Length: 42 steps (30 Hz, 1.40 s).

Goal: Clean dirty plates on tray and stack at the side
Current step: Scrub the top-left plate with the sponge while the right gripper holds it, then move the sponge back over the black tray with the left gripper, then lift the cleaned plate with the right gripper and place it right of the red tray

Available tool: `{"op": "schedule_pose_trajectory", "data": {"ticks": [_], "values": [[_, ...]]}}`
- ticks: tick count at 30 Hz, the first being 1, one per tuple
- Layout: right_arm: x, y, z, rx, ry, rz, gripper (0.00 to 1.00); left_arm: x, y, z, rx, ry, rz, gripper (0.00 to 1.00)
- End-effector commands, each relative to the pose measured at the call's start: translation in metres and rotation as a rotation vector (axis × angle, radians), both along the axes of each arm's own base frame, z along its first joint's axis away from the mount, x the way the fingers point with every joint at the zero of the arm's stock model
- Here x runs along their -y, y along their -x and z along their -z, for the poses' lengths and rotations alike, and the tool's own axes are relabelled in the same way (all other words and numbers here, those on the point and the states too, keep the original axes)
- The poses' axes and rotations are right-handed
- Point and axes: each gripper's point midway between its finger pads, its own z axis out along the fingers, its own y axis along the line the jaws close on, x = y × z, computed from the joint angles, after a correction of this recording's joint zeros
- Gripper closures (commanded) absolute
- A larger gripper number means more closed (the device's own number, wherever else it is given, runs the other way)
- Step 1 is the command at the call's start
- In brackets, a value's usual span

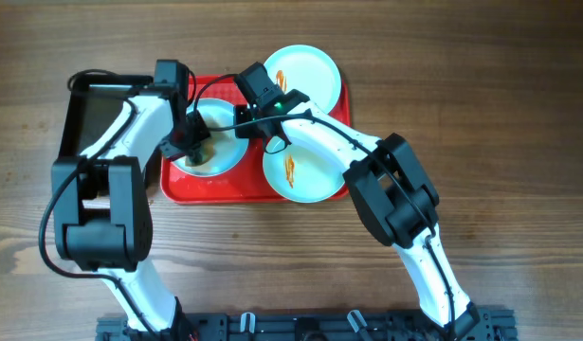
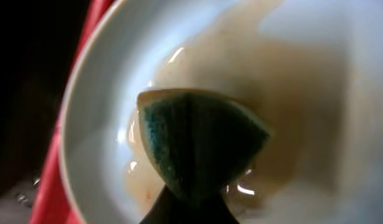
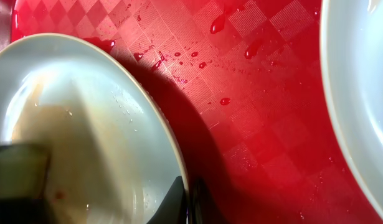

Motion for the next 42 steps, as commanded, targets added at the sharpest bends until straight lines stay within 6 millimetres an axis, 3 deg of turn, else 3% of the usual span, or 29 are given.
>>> {"op": "schedule_pose_trajectory", "data": {"ticks": [1,4,5,7,9,11,13,16,19,21,23,26,32,37,42], "values": [[0.006,0.003,0.024,-0.032,0.033,0.007,0.96,0.004,-0.039,-0.069,0.158,0.031,0.056,0.96],[0.007,0.004,0.025,-0.037,0.038,0.006,0.95,-0.003,-0.053,-0.131,0.253,0.034,0.037,0.96],[0.007,0.004,0.025,-0.039,0.039,0.006,0.96,-0.009,-0.053,-0.139,0.263,0.031,0.024,0.96],[0.008,0.004,0.025,-0.04,0.041,0.006,0.94,-0.028,-0.048,-0.144,0.254,0.022,-0.019,0.96],[0.008,0.005,0.026,-0.041,0.042,0.006,0.71,-0.059,-0.036,-0.138,0.212,0.008,-0.094,0.96],[0.01,0.007,0.037,-0.06,0.055,0.007,0.61,-0.097,-0.026,-0.136,0.192,-0.021,-0.184,0.96],[0.009,0.011,0.048,-0.087,0.054,0.004,0.66,-0.114,-0.023,-0.136,0.192,-0.024,-0.226,0.96],[0.009,0.012,0.049,-0.106,0.036,-0.001,0.92,-0.134,-0.017,-0.136,0.191,-0.029,-0.275,0.96],[0.006,0.012,0.04,-0.116,0.02,-0.008,0.96,-0.139,-0.015,-0.136,0.192,-0.031,-0.29,0.96],[0.003,0.006,0.021,-0.082,0.013,-0.022,0.96,-0.14,-0.016,-0.136,0.193,-0.032,-0.291,0.96],[-0.001,-0.005,-0.016,0.007,0.003,-0.088,0.95,-0.14,-0.017,-0.136,0.199,-0.032,-0.291,0.96],[0.019,-0.02,-0.07,0.172,0.133,-0.122,0.96,-0.141,-0.019,-0.137,0.209,-0.034,-0.291,0.96],[0.041,-0.029,-0.121,0.366,0.32,-0.117,0.95,-0.141,-0.019,-0.137,0.209,-0.034,-0.291,0.96],[0.051,-0.031,-0.164,0.591,0.587,-0.067,0.96,-0.141,-0.019,-0.137,0.209,-0.034,-0.291,0.96],[0.047,-0.012,-0.206,0.794,0.811,0.072,0.96,-0.141,-0.019,-0.137,0.209,-0.034,-0.291,0.96]]}}
